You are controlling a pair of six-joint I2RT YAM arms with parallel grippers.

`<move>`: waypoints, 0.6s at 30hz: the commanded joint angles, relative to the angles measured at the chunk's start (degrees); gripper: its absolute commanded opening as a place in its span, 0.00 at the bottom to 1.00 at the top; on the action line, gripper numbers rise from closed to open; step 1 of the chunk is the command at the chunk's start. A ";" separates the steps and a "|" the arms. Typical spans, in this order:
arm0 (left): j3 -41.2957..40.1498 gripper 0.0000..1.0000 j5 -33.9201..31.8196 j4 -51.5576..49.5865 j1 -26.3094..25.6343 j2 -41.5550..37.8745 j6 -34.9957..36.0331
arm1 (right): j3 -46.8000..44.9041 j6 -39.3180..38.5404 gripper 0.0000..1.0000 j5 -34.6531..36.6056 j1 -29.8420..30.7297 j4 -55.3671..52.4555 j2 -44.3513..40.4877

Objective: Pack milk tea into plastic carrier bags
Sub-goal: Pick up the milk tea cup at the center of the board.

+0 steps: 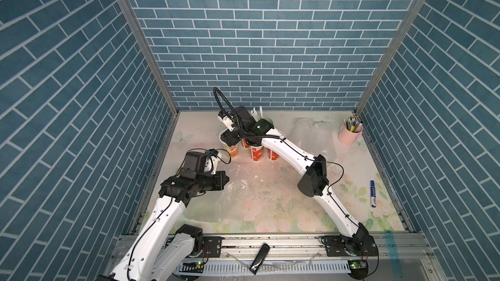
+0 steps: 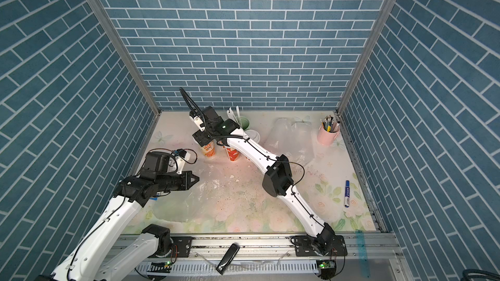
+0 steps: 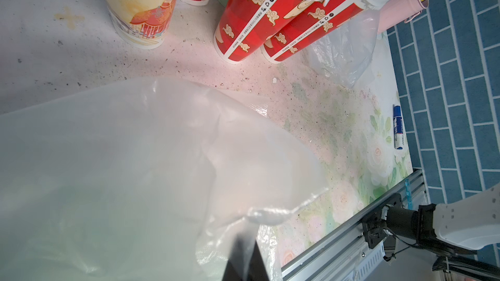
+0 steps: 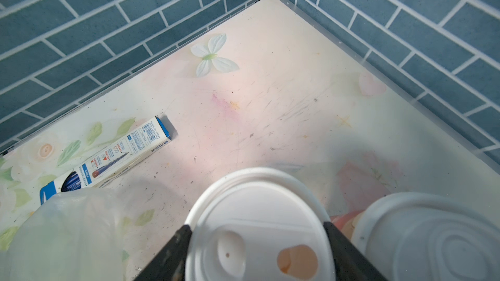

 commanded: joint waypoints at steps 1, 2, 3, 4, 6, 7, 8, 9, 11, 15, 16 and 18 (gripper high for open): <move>-0.67 0.00 -0.12 -0.25 0.61 -0.52 0.22 | 1.37 -2.50 0.73 1.11 0.62 -1.95 1.35; -0.67 0.00 -0.11 -0.25 0.61 -0.56 0.23 | 1.34 -2.64 0.72 1.27 0.65 -2.14 1.29; -0.67 0.00 -0.11 -0.25 0.61 -0.51 0.28 | 1.33 -2.69 0.72 1.35 0.67 -2.17 1.29; -0.76 0.00 -0.11 -0.17 0.61 -0.52 0.27 | 1.35 -2.77 0.72 1.38 0.76 -2.30 1.37; -0.76 0.00 -0.02 -0.08 0.61 -0.61 0.27 | 1.38 -2.97 0.72 1.46 0.81 -2.52 1.50; -0.77 0.00 -0.02 -0.15 0.61 -0.65 0.25 | 1.32 -3.03 0.72 1.47 0.85 -2.67 1.46; -0.76 0.00 -0.02 -0.16 0.61 -0.62 0.26 | 1.36 -3.12 0.72 1.58 0.85 -2.78 1.58; -0.77 0.00 -0.02 -0.07 0.59 -0.63 0.23 | 1.34 -3.21 0.72 1.56 0.89 -2.80 1.72; -0.85 0.00 -0.02 -0.07 0.61 -0.73 0.27 | 1.30 -3.37 0.72 1.60 0.94 -3.19 1.70; -0.87 0.00 -0.02 -0.16 0.61 -0.84 0.27 | 1.27 -3.55 0.74 1.59 1.06 -3.58 1.70; -0.85 0.00 -0.02 -0.16 0.61 -0.95 0.21 | 1.30 -3.57 0.74 1.64 1.11 -3.52 1.72; -0.86 0.00 -0.11 -0.16 0.61 -0.92 0.28 | 1.29 -3.70 0.75 1.73 1.11 -3.68 1.78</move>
